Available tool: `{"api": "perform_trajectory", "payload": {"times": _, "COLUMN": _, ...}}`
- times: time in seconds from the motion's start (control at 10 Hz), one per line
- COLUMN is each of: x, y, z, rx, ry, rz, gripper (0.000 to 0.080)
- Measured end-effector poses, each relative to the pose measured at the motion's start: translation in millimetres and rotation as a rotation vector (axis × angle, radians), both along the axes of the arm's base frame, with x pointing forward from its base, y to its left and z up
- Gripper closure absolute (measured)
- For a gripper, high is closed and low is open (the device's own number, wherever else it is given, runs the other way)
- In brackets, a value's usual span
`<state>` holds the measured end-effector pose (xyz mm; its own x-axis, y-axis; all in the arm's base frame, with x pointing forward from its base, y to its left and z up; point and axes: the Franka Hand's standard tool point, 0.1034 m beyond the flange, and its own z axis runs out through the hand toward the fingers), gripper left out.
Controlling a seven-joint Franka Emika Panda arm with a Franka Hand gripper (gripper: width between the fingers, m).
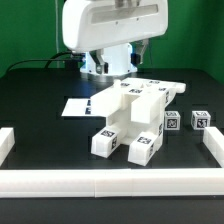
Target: Assemble chair
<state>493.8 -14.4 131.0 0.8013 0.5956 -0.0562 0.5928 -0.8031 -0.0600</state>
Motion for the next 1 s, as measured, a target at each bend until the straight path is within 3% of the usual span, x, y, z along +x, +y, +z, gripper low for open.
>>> {"api": "perform_trajectory", "payload": {"times": 0.3, "x": -0.6, "y": -1.0, "z": -1.7, "rx": 0.001, "ry": 0.003, "rz": 0.007, "gripper": 0.0150}}
{"api": "perform_trajectory", "payload": {"times": 0.7, "x": -49.8, "y": -28.2, "z": -26.4, "rx": 0.020, "ry": 0.003, "rz": 0.104, "gripper": 0.0150}}
{"api": "perform_trajectory", "payload": {"times": 0.8, "x": -57.7, "y": -31.1, "z": -31.7, "rx": 0.018, "ry": 0.010, "rz": 0.095, "gripper": 0.0150}}
{"api": "perform_trajectory", "payload": {"times": 1.0, "x": -55.6, "y": -30.6, "z": -30.4, "rx": 0.018, "ry": 0.009, "rz": 0.096, "gripper": 0.0150}}
